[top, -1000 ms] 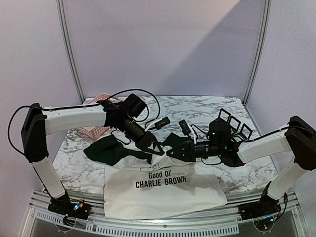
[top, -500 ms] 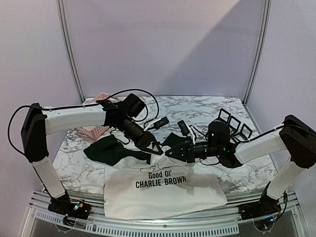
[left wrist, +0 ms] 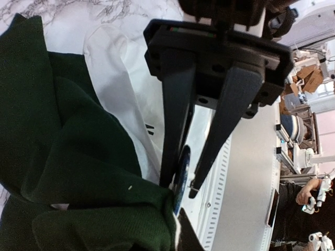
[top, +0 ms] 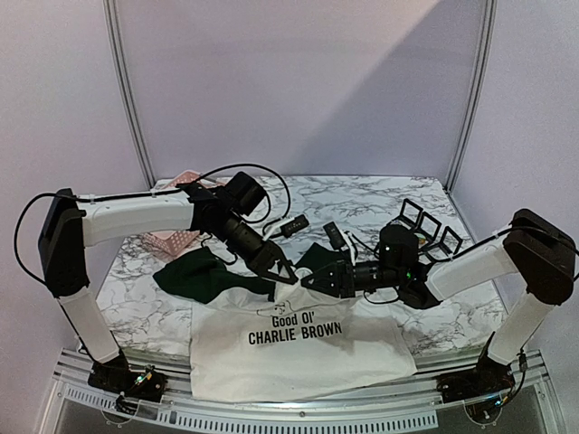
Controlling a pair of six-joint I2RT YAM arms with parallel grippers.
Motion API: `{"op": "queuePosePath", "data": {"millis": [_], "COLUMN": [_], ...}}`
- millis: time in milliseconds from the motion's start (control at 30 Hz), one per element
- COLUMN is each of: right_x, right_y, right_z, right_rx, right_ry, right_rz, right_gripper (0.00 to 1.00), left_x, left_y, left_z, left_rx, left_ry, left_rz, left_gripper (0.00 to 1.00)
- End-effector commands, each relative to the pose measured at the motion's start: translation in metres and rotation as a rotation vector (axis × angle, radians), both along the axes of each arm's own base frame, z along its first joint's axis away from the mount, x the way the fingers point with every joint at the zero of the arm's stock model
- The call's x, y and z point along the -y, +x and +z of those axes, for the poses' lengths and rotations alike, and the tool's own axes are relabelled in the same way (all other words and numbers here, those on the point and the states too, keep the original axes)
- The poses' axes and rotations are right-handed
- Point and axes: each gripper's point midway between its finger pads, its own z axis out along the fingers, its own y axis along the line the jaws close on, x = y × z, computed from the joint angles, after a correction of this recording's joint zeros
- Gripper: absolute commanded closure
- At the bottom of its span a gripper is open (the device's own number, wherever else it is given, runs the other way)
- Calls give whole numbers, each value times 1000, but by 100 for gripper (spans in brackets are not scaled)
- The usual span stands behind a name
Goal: Remove the brooch from the garment
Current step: Open the brooch with the crumpled clothing.
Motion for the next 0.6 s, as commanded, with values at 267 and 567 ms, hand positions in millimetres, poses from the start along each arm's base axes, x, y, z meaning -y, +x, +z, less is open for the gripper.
{"op": "queuePosePath", "data": {"millis": [267, 567], "right_x": [13, 25], "right_y": [8, 15], "right_z": [12, 11], "right_rx": [74, 82], "right_ry": [-60, -67], "right_rz": [-102, -166], "right_gripper": [58, 63], "left_x": [-1, 0], "left_y": [29, 28], "left_z": [-1, 4], "left_rx": [15, 16], "left_ry": [8, -9], "left_rz": [88, 84], "left_gripper": [100, 100]}}
